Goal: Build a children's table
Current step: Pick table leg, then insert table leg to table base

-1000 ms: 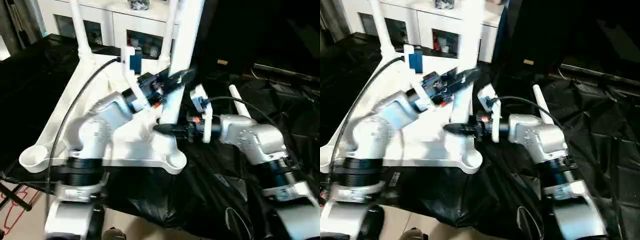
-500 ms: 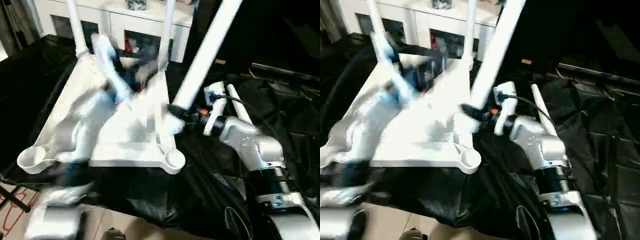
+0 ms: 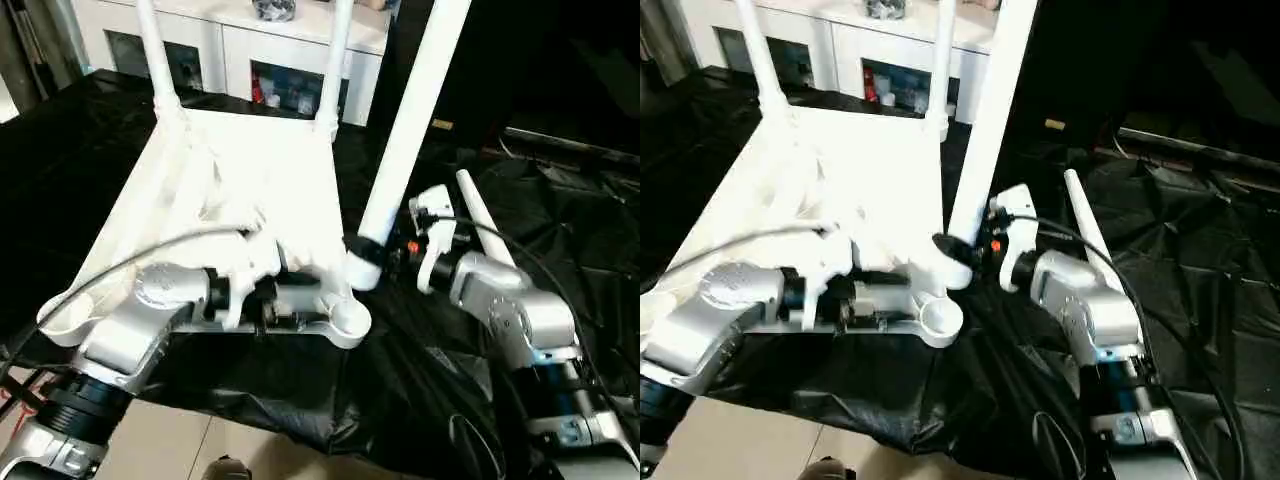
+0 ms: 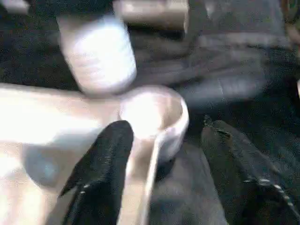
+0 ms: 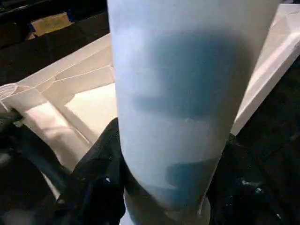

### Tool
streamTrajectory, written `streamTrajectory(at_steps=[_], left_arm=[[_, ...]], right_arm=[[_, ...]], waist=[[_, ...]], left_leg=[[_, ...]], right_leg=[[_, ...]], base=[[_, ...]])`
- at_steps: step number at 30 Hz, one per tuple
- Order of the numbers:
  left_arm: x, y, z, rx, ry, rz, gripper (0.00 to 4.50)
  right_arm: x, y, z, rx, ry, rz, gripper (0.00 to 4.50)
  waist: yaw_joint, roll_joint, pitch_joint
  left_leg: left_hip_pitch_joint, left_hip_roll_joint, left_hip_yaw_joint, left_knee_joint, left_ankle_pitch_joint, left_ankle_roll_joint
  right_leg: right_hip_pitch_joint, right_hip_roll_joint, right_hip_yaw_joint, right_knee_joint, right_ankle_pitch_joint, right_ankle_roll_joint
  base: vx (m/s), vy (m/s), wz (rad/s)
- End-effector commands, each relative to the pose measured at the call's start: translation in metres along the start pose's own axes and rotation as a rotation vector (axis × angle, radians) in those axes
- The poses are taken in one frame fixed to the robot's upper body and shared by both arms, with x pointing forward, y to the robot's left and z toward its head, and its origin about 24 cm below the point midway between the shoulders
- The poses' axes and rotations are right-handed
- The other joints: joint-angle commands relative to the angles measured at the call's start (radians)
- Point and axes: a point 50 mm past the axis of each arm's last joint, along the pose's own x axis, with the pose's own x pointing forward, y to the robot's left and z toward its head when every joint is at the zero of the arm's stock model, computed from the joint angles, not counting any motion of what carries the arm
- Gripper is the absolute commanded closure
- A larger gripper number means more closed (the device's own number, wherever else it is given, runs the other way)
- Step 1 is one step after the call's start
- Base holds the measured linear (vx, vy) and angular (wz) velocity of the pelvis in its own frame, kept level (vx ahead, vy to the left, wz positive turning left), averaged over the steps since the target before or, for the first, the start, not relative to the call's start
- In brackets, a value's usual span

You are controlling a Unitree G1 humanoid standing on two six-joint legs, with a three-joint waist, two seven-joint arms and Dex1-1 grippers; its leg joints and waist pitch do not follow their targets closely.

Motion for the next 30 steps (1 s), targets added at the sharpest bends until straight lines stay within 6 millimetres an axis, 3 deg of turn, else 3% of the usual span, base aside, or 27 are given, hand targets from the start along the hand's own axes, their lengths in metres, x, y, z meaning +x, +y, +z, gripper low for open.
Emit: streamTrajectory(at_steps=[1, 2, 3, 5, 6, 8, 10, 11, 12, 19, 24, 29, 30], left_arm=[[0.001, 0.003, -0.002, 0.040, 0.047, -0.011, 2.12], [0.001, 0.004, -0.003, 0.044, 0.055, -0.009, 2.12], [0.000, 0.006, -0.005, 0.055, 0.079, -0.009, 2.45], [-0.003, 0.008, -0.008, 0.060, 0.110, -0.020, 2.46], [-0.004, 0.008, -0.009, 0.064, 0.119, -0.020, 2.67], [-0.005, 0.009, -0.009, 0.065, 0.121, -0.019, 2.82], [-0.006, 0.010, -0.010, 0.070, 0.123, -0.022, 2.91], [-0.007, 0.011, -0.010, 0.075, 0.125, -0.021, 2.94], [-0.007, 0.011, -0.010, 0.078, 0.125, -0.022, 3.00], [-0.011, 0.016, -0.014, 0.089, 0.170, -0.040, 3.67], [-0.013, 0.017, -0.015, 0.087, 0.168, -0.045, 3.88], [-0.013, 0.014, -0.021, 0.082, 0.203, -0.066, 4.18], [-0.013, 0.014, -0.023, 0.083, 0.210, -0.064, 4.42]], right_arm=[[-0.004, 0.001, 0.006, -0.025, -0.006, 0.003, 2.62], [-0.005, 0.002, 0.006, -0.024, -0.005, 0.007, 2.62], [-0.006, 0.002, 0.006, -0.021, -0.005, 0.005, 2.62], [-0.009, 0.003, 0.005, -0.016, -0.007, 0.009, 2.62], [-0.009, 0.003, 0.005, -0.011, -0.008, 0.013, 2.62], [-0.010, 0.004, 0.004, -0.009, -0.007, 0.016, 2.62], [-0.011, 0.005, 0.003, -0.011, -0.004, 0.015, 2.62], [-0.012, 0.005, 0.003, -0.011, -0.004, 0.014, 2.62], [-0.012, 0.005, 0.002, -0.011, -0.003, 0.013, 2.62], [-0.013, 0.006, 0.002, -0.022, -0.006, 0.010, 2.62], [-0.012, 0.006, 0.003, -0.027, -0.008, 0.017, 2.62], [-0.010, 0.006, 0.004, -0.038, 0.001, 0.030, 2.62], [-0.010, 0.006, 0.005, -0.042, 0.001, 0.033, 2.62]], waist=[[-0.004, 0.026, -0.069], [-0.005, 0.025, -0.068], [-0.004, 0.026, -0.068], [-0.003, 0.029, -0.070], [-0.003, 0.034, -0.072], [-0.002, 0.029, -0.073], [-0.003, 0.034, -0.073], [-0.003, 0.033, -0.074], [-0.003, 0.039, -0.074], [-0.002, 0.040, -0.072], [-0.002, 0.041, -0.072], [-0.003, 0.038, -0.072], [-0.003, 0.036, -0.073]], left_leg=[[0.021, 0.013, -0.005, -0.075, -0.280, -0.059], [0.020, 0.014, -0.006, -0.076, -0.283, -0.059], [0.021, 0.013, -0.006, -0.076, -0.285, -0.059], [0.024, 0.015, -0.006, -0.075, -0.284, -0.058], [0.025, 0.016, -0.006, -0.075, -0.284, -0.060], [0.021, 0.016, -0.006, -0.074, -0.272, -0.062], [0.019, 0.015, -0.006, -0.074, -0.265, -0.064], [0.019, 0.015, -0.005, -0.074, -0.264, -0.064], [0.020, 0.014, -0.005, -0.073, -0.265, -0.064], [0.022, 0.015, -0.006, -0.074, -0.287, -0.064], [0.023, 0.016, -0.007, -0.074, -0.292, -0.065], [0.022, 0.016, -0.007, -0.074, -0.285, -0.063], [0.021, 0.016, -0.006, -0.074, -0.278, -0.062]], right_leg=[[0.042, -0.085, 0.058, -0.096, -0.396, -0.053], [0.042, -0.084, 0.058, -0.098, -0.393, -0.053], [0.041, -0.084, 0.058, -0.098, -0.386, -0.056], [0.040, -0.083, 0.059, -0.095, -0.361, -0.066], [0.039, -0.083, 0.059, -0.090, -0.330, -0.081], [0.043, -0.082, 0.058, -0.084, -0.286, -0.101], [0.046, -0.083, 0.058, -0.081, -0.263, -0.115], [0.047, -0.083, 0.059, -0.081, -0.261, -0.115], [0.046, -0.083, 0.059, -0.080, -0.258, -0.115], [0.045, -0.085, 0.059, -0.086, -0.294, -0.115], [0.045, -0.085, 0.058, -0.085, -0.294, -0.120], [0.046, -0.085, 0.058, -0.083, -0.278, -0.126], [0.046, -0.085, 0.059, -0.081, -0.268, -0.128]], base=[[0.000, 0.000, 0.00], [0.000, 0.000, 0.00], [0.000, 0.000, 0.00], [0.000, 0.000, 0.00], [0.000, 0.000, 0.00], [0.000, 0.000, 0.00], [0.000, 0.000, 0.00], [0.000, 0.000, 0.00], [0.000, 0.000, 0.00], [0.000, 0.000, 0.00], [0.000, 0.000, 0.00], [0.000, 0.000, 0.00], [0.000, 0.000, 0.00]])
